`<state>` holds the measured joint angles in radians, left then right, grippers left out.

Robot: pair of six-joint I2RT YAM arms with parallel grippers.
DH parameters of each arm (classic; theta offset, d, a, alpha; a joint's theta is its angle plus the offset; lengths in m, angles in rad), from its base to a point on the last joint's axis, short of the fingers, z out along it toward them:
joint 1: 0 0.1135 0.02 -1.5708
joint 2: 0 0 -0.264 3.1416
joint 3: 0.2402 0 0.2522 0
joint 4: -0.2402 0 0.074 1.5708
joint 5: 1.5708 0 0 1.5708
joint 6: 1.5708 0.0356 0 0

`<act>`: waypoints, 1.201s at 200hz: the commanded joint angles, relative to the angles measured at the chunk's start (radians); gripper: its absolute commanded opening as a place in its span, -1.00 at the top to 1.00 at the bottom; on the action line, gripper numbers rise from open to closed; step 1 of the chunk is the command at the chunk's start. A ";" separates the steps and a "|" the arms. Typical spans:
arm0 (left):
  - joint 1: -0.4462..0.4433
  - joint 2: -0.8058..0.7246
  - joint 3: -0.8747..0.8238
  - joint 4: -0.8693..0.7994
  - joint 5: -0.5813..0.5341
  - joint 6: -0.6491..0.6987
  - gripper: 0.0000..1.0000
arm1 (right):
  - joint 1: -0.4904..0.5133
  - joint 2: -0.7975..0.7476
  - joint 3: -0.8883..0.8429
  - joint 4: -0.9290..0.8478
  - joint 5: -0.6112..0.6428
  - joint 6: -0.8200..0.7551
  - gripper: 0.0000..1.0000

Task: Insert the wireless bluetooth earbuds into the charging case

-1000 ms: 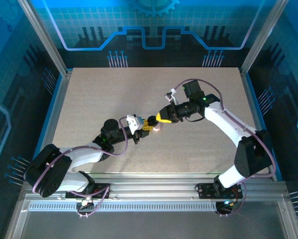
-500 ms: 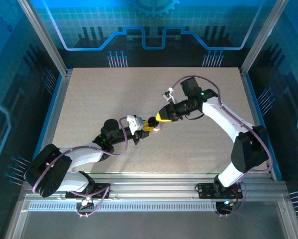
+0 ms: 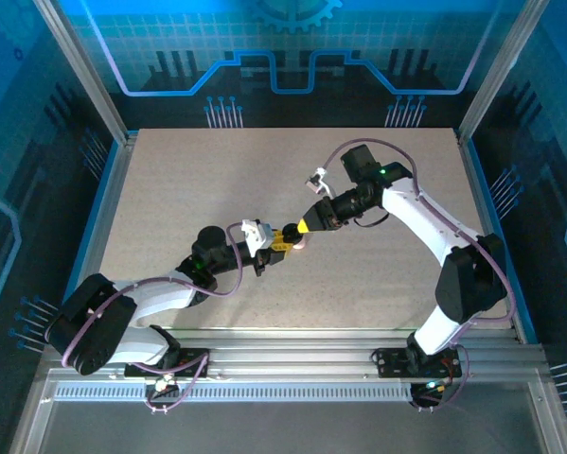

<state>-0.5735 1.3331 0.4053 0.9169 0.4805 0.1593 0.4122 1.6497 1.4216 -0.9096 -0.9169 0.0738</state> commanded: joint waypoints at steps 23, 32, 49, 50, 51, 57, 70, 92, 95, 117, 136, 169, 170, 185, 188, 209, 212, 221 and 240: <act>-0.009 -0.028 0.017 0.027 0.037 0.002 0.63 | 0.012 0.021 0.039 -0.049 0.000 -0.093 0.57; -0.009 -0.029 0.017 0.027 0.037 0.002 0.63 | 0.013 0.023 0.047 -0.058 0.010 -0.103 0.58; -0.009 -0.031 0.017 0.027 0.039 0.002 0.63 | 0.017 0.028 0.064 -0.077 0.041 -0.124 0.58; -0.009 -0.031 0.018 0.027 0.039 0.002 0.63 | 0.017 0.028 0.064 -0.078 0.042 -0.125 0.58; -0.009 -0.031 0.017 0.027 0.040 0.002 0.63 | 0.017 0.028 0.065 -0.078 0.043 -0.126 0.58; -0.009 -0.031 0.017 0.027 0.040 0.002 0.63 | 0.019 0.028 0.067 -0.077 0.049 -0.127 0.58; -0.009 -0.031 0.017 0.027 0.041 0.001 0.63 | 0.023 0.030 0.077 -0.076 0.050 -0.128 0.58; -0.009 -0.032 0.017 0.025 0.040 0.002 0.63 | 0.032 0.042 0.098 -0.103 0.061 -0.149 0.59; -0.009 -0.032 0.018 0.024 0.040 0.001 0.63 | 0.032 0.041 0.098 -0.104 0.060 -0.151 0.59; -0.008 -0.033 0.017 0.024 0.042 0.002 0.63 | 0.031 0.034 0.093 -0.104 0.059 -0.152 0.59; -0.009 -0.034 0.017 0.022 0.042 0.003 0.64 | 0.033 0.030 0.088 -0.106 0.068 -0.150 0.59; -0.009 -0.034 0.016 0.023 0.042 0.004 0.64 | 0.031 0.021 0.082 -0.124 0.069 -0.186 0.60; -0.009 -0.035 0.015 0.023 0.042 0.004 0.64 | 0.030 0.021 0.083 -0.125 0.069 -0.188 0.60; -0.009 -0.035 0.017 0.025 0.047 0.002 0.64 | 0.029 0.021 0.090 -0.145 0.076 -0.226 0.60; -0.009 -0.035 0.018 0.026 0.050 0.001 0.64 | 0.029 0.022 0.092 -0.147 0.077 -0.232 0.59; -0.011 -0.035 0.019 0.029 0.072 -0.004 0.63 | 0.028 0.036 0.111 -0.173 0.070 -0.280 0.59; -0.010 -0.035 0.019 0.031 0.073 -0.003 0.63 | 0.028 0.038 0.113 -0.178 0.066 -0.288 0.59; -0.010 -0.036 0.019 0.031 0.083 -0.004 0.64 | 0.028 0.045 0.122 -0.193 0.057 -0.315 0.59; -0.011 -0.036 0.022 0.031 0.107 -0.009 0.63 | 0.028 0.057 0.139 -0.207 0.052 -0.351 0.59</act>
<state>-0.5758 1.3254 0.4053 0.9108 0.5198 0.1570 0.4316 1.6833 1.5200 -1.0599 -0.8463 -0.1913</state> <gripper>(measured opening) 0.185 0.205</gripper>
